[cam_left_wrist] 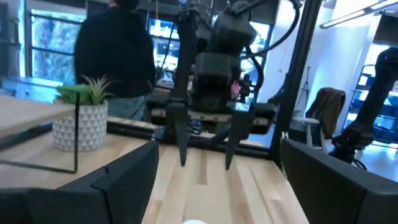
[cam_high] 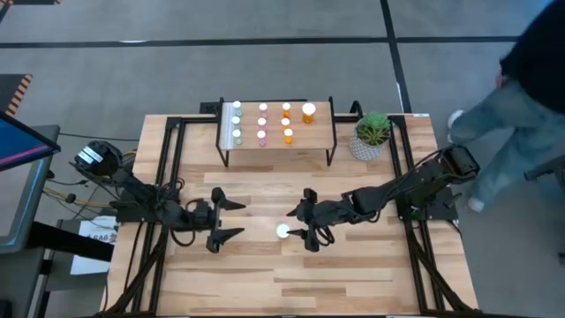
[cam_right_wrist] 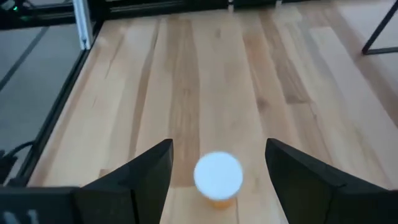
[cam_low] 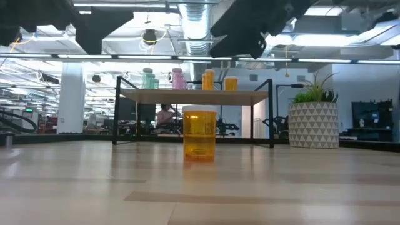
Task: Pick and place medicine bottles onto shelf by color
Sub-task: Put the large orange pill bottle on the shelf aligned with the other large orange pill bottle
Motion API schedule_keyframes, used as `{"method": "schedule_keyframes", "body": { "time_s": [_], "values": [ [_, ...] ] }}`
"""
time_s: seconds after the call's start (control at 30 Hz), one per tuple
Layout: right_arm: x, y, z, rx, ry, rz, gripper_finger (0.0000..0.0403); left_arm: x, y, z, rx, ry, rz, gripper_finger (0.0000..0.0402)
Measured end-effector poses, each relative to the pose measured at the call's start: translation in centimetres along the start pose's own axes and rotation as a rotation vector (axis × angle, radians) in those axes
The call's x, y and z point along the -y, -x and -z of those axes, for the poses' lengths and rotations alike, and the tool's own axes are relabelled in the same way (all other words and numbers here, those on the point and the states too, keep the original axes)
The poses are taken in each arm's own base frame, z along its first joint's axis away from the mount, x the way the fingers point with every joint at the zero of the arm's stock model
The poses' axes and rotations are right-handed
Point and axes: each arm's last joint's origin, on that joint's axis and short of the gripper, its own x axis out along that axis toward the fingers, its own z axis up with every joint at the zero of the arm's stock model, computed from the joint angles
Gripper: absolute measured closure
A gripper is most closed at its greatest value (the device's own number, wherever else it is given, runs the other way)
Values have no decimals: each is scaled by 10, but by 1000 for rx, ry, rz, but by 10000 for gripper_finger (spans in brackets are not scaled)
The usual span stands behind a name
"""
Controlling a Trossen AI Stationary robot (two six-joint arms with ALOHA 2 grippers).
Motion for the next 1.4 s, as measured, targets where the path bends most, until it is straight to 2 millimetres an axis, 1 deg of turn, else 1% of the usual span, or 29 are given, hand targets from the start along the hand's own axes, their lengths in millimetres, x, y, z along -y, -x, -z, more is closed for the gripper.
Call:
{"method": "schedule_keyframes", "body": {
  "time_s": [0.07, 0.13, 0.23, 0.3, 0.47, 0.57, 0.67, 0.77, 1.0, 1.4],
  "values": [
    [2, -6, 2, 1, -4, 7, 126, 0, 1, -2, 18, -7, 4, 79],
    [5, -7, 5, -21, -3, 18, 126, 0, -1, -4, 31, -21, 1, 79],
    [7, -12, 1, 12, -32, 19, 126, 2, -3, -6, 43, -41, 5, 79],
    [9, -13, 5, -7, -30, 26, 126, 3, -5, -7, 41, -50, 6, 79],
    [12, -17, 4, 4, -38, 34, 126, 3, -5, -3, 1, -46, 4, 79],
    [12, -17, 2, 17, -29, 31, 126, 3, -5, 1, -29, -35, 1, 79],
    [12, -17, 2, 16, 35, 32, 126, 2, -5, 2, -46, -26, -3, 79],
    [11, -17, -3, 67, 86, 22, 126, 2, -5, 3, -51, -28, -7, 79],
    [9, -15, -14, 180, 68, -1, 126, 2, -5, 3, -50, -26, -10, 79],
    [12, -16, -15, 187, 62, 8, 126, 2, -5, 3, -50, -15, -11, 79]
  ]
}}
